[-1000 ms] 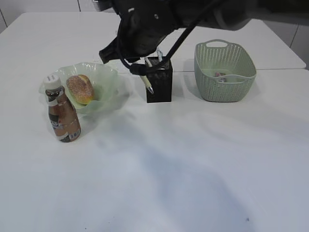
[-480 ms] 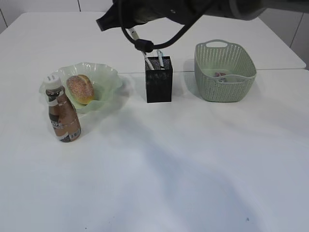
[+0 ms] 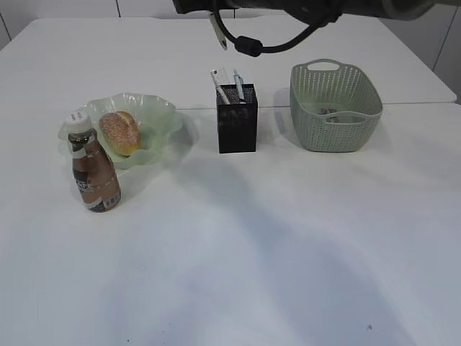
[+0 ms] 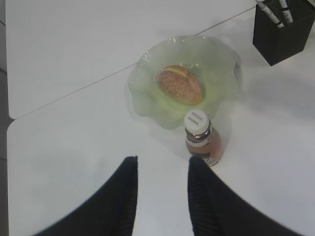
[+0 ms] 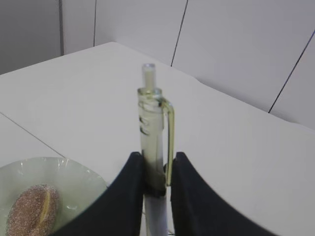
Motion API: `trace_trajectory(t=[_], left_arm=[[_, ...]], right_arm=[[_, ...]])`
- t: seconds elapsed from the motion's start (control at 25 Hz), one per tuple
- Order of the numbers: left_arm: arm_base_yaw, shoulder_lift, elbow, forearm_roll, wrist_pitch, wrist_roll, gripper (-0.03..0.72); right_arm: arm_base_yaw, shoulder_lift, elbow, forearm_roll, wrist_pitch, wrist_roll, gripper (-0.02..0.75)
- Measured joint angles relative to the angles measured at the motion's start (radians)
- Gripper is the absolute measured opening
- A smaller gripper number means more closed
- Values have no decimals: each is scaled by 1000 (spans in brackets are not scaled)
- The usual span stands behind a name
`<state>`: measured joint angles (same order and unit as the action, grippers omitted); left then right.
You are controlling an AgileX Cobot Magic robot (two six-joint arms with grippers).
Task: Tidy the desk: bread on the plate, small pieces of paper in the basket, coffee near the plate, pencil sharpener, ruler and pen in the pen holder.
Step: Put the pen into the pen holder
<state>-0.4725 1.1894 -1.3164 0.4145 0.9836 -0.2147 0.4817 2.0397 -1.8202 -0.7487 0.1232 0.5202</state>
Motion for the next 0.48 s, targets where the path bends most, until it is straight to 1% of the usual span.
trace_trajectory(t=[0.28, 0.32, 0.4, 0.48], left_arm=[[0, 37, 0, 0, -4, 0, 239], [0, 48, 0, 0, -4, 0, 239], [0, 65, 0, 0, -4, 0, 239], [0, 83, 0, 0, -6, 0, 239]], right_arm=[[-71, 0, 92, -13, -199, 2, 142], [-88, 0, 115, -17, -257, 2, 142], [-102, 4, 129, -19, -314, 2, 142], [-107, 9, 131, -19, -335, 2, 142]])
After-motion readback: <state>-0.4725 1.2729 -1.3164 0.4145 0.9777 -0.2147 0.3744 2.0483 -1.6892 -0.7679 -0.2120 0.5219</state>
